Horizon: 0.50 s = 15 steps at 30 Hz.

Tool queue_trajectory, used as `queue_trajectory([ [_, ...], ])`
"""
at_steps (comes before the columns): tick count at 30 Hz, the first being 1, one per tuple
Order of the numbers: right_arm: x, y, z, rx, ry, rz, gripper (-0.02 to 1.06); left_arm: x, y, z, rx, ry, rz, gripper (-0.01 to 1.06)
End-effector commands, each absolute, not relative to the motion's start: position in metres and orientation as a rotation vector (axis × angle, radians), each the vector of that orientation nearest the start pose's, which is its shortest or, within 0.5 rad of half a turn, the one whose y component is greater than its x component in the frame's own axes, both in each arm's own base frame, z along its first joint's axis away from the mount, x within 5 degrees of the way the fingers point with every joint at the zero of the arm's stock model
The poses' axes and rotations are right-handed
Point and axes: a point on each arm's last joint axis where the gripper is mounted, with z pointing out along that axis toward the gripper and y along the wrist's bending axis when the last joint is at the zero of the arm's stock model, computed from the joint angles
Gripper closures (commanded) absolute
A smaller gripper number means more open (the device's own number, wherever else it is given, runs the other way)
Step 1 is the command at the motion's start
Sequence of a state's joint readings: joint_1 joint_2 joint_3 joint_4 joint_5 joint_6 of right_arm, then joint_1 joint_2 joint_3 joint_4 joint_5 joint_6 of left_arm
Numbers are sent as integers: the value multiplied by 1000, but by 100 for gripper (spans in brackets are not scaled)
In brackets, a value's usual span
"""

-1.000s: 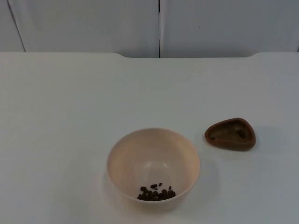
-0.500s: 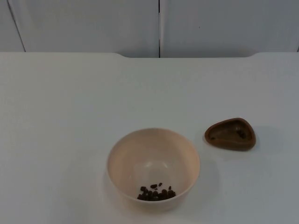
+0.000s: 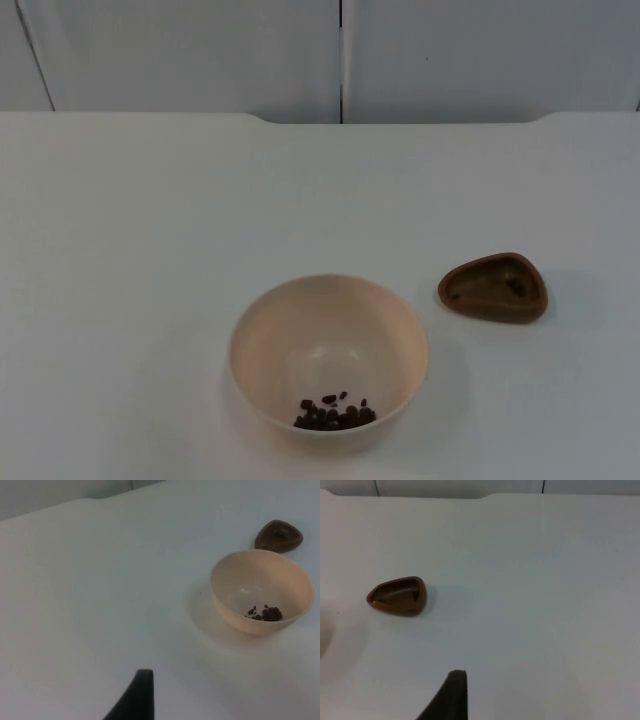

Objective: Pick up the bowl with the left hand and pour the coffee beans from the cup into the bowl with the right hand.

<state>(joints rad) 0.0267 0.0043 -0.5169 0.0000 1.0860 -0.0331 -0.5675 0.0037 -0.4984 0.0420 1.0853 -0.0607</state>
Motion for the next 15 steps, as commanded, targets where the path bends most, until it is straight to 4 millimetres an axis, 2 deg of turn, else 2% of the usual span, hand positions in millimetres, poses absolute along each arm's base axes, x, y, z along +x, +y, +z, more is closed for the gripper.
queue_trajectory([
  [1,-8,0,280,-52,2044,-1,-1,-2,6,275,521,2014,-333,0],
  [15,-8,0,280,-52,2044,-1,-1,-2,6,275,466,2024,-300,0],
])
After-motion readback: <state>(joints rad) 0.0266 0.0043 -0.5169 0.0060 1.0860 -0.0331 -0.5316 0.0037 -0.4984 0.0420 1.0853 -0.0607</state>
